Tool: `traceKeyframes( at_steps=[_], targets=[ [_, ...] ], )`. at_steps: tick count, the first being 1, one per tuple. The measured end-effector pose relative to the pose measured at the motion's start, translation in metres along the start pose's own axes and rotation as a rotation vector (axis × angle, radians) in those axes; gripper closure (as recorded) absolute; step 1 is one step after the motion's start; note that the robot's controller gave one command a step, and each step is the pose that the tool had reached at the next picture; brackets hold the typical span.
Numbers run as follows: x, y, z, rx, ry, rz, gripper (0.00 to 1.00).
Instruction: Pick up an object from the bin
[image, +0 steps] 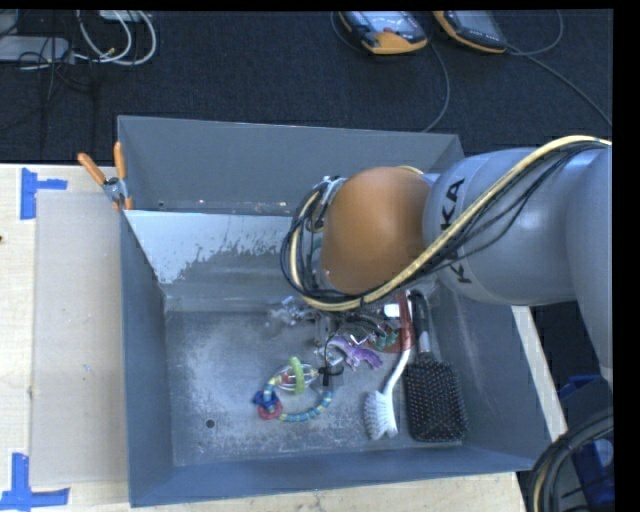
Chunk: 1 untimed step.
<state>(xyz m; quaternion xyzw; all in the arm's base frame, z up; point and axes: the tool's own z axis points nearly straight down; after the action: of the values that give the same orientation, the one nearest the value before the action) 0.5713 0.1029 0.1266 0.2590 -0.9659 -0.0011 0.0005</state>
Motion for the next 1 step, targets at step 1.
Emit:
traceKeyframes(
  at_steps=[1],
  targets=[
    [-0.0041, -0.0047, 0.0541, 0.000, 0.005, -0.019, 0.00]
  ],
)
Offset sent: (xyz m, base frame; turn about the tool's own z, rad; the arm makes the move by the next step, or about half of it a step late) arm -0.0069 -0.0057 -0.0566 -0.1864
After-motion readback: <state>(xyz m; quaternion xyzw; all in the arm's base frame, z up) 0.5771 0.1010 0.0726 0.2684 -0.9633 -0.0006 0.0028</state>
